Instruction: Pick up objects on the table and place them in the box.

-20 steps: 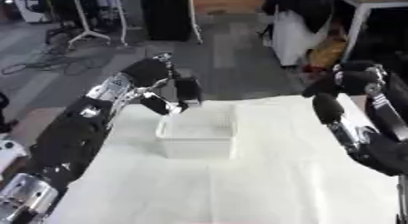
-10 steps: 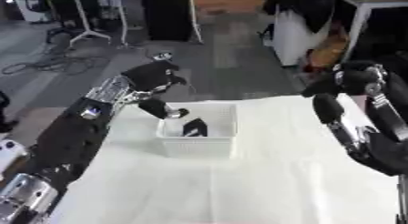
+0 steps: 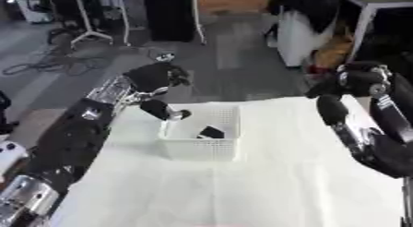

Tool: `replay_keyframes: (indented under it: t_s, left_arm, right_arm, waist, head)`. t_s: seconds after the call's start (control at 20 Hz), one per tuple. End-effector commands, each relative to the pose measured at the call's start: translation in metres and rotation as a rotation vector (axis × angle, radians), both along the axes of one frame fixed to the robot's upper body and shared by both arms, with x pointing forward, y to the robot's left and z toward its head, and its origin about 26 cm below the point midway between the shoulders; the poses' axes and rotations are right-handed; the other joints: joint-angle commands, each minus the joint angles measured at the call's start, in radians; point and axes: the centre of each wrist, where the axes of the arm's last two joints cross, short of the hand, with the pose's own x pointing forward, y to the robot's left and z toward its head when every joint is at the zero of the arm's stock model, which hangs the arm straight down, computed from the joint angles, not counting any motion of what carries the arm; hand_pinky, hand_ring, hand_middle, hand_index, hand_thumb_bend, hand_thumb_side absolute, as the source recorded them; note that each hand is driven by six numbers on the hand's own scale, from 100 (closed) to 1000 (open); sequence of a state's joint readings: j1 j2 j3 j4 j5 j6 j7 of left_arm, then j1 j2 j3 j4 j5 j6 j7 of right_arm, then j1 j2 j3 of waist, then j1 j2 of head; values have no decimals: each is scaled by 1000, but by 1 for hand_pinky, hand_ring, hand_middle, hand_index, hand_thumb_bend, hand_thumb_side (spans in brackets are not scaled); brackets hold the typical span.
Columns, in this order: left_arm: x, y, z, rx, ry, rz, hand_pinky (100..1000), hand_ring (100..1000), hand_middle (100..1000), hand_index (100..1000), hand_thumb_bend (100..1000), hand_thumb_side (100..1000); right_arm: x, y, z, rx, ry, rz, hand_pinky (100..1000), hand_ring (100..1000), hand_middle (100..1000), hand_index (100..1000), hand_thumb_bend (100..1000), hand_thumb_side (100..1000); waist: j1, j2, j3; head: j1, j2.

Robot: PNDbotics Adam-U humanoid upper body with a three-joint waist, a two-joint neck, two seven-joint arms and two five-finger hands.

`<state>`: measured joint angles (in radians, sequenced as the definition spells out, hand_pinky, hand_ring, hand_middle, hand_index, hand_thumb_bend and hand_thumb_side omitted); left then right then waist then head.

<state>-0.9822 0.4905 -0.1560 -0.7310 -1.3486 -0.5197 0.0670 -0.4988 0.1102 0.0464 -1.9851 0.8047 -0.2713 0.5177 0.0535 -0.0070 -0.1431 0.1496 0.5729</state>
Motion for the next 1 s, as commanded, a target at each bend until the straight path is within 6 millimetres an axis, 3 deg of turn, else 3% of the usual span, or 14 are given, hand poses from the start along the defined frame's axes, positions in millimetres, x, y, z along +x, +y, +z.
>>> replay_keyframes:
  t_s: [0.05, 0.1, 0.15, 0.2, 0.25, 0.35, 0.4, 0.45, 0.6, 0.75, 0.85, 1.0]
  left_arm:
    - [-3, 6, 18, -99, -92, -6, 741, 853, 913, 821, 181, 898]
    - [-5, 8, 17, -145, -112, -11, 779, 874, 929, 827, 191, 905]
    - [-10, 10, 15, -214, -139, -16, 584, 775, 852, 810, 130, 888]
    - [-15, 11, 14, -270, -157, -23, 618, 788, 865, 810, 143, 888]
    - [-20, 12, 11, -337, -175, -31, 509, 730, 812, 813, 101, 900]
    - [-38, 11, 3, -499, -201, -53, 443, 675, 771, 814, 107, 888]
    - [-47, 8, 1, -574, -202, -65, 463, 693, 785, 813, 105, 890]
    - [-58, 5, -5, -653, -186, -76, 397, 624, 729, 816, 115, 887]
    - [-91, -8, -9, -874, -126, -125, 366, 582, 682, 814, 128, 886]
    - [-126, -24, 4, -1051, -96, -217, 364, 567, 662, 816, 148, 878]
    - [-141, -31, 14, -1119, -90, -250, 360, 557, 650, 810, 148, 874]
    - [-152, -38, 26, -1142, -92, -285, 372, 566, 662, 810, 149, 870]
  right_arm:
    - [-3, 0, 5, 9, -19, -5, 415, 419, 431, 604, 309, 1000]
    - [-2, -1, 5, 8, -19, -7, 416, 419, 431, 604, 309, 1000]
    - [-2, -2, 5, 7, -18, -11, 415, 419, 431, 604, 309, 1000]
    - [-2, -2, 5, 6, -18, -14, 415, 419, 431, 604, 309, 1000]
    - [-2, -3, 5, 4, -18, -17, 416, 419, 432, 604, 309, 1000]
    - [-1, -5, 6, -2, -19, -27, 417, 421, 433, 603, 309, 1000]
    - [-1, -6, 7, -7, -18, -32, 417, 420, 433, 603, 309, 1000]
    - [-1, -6, 7, -14, -17, -35, 418, 421, 434, 603, 308, 1000]
    - [2, -8, 7, -36, -11, -39, 420, 423, 436, 602, 309, 1000]
    - [9, -13, 4, -44, -3, -55, 421, 423, 436, 598, 303, 1000]
    - [13, -16, 2, -46, 2, -68, 422, 423, 437, 598, 302, 1000]
    - [18, -17, -1, -56, 7, -72, 423, 424, 438, 597, 303, 1000]
  waist:
    - [-1, -11, 8]
    - [-1, -11, 9]
    - [-2, -10, 14]
    - [-2, -10, 17]
    - [-3, -10, 22]
    - [-7, -10, 35]
    - [-8, -11, 41]
    - [-11, -12, 50]
    - [-19, -16, 79]
    - [-34, -22, 117]
    - [-42, -26, 133]
    - [-47, -31, 148]
  head:
    - [-21, -56]
    - [-31, -77]
    - [-59, -129]
    - [-72, -154]
    - [-94, -195]
    - [-130, -255]
    - [-142, -273]
    - [-157, -292]
    - [-217, -337]
    - [-314, -393]
    - [-354, -419]
    - [-334, -449]
